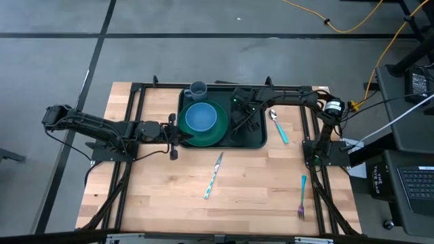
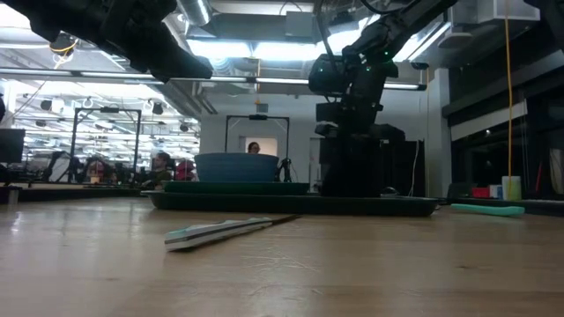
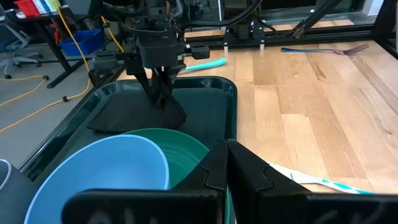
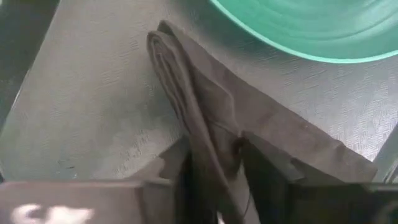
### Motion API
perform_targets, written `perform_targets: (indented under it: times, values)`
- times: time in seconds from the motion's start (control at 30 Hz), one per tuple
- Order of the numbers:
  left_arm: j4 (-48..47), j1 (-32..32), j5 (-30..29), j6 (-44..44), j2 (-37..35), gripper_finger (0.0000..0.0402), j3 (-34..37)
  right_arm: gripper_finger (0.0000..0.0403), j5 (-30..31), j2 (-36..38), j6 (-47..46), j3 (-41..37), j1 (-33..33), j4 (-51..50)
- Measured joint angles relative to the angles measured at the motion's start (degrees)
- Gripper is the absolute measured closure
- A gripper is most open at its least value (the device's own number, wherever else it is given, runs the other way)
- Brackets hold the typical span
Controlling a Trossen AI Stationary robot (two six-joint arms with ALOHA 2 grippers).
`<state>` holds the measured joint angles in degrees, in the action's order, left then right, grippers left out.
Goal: Set up tray
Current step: Put the black napkin on the green tray
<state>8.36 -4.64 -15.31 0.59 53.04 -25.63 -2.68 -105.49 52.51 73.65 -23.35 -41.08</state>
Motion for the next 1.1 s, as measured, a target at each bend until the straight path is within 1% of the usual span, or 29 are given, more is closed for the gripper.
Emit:
perform_targets:
  times: [0.17, 0.27, 0.33, 0.4, 0.63, 0.77, 0.9, 0.97, 1.1]
  values:
    - [0.0, 0.0, 0.0, 0.0, 0.0, 0.0401, 0.0, 0.0193, 0.0, 0.0, -1.7, 0.0, 0.0, 0.0]
    - [0.0, 0.0, 0.0, 0.1, 0.0, 0.0399, 0.0, 0.0164, 0.1, 0.0, -6.8, 0.0, 0.0, -0.1]
    - [0.0, 0.0, 0.0, 0.1, 0.0, 0.0399, 0.0, 0.0152, 0.1, 0.0, -10.9, 0.2, 0.0, -0.8]
    - [0.0, 0.0, 0.0, 0.2, 0.0, 0.0400, 0.0, 0.0148, 0.1, 0.0, -13.6, 0.6, 0.0, -2.5]
    - [0.0, 0.0, 0.1, 0.1, 0.0, 0.0399, 0.0, 0.0150, -0.3, 0.3, -15.0, 0.7, 0.3, -4.3]
    - [0.0, 0.0, 2.0, 0.1, 0.0, 0.0401, 0.0, 0.0151, -0.5, 0.3, -16.8, 0.7, 0.3, -5.0]
    - [0.0, 0.0, 2.4, 0.1, 0.0, 0.0398, 0.0, 0.0152, -0.8, 0.3, -18.9, 0.7, 0.8, -6.3]
    - [0.0, 0.0, 2.5, 0.1, 0.0, 0.0400, 0.0, 0.0152, -3.2, 0.3, -19.6, 0.7, 1.1, -7.0]
    - [0.0, 0.0, 2.4, 0.2, 0.0, 0.0400, 0.0, 0.0152, -10.5, 0.7, -20.7, 0.7, 1.5, -7.7]
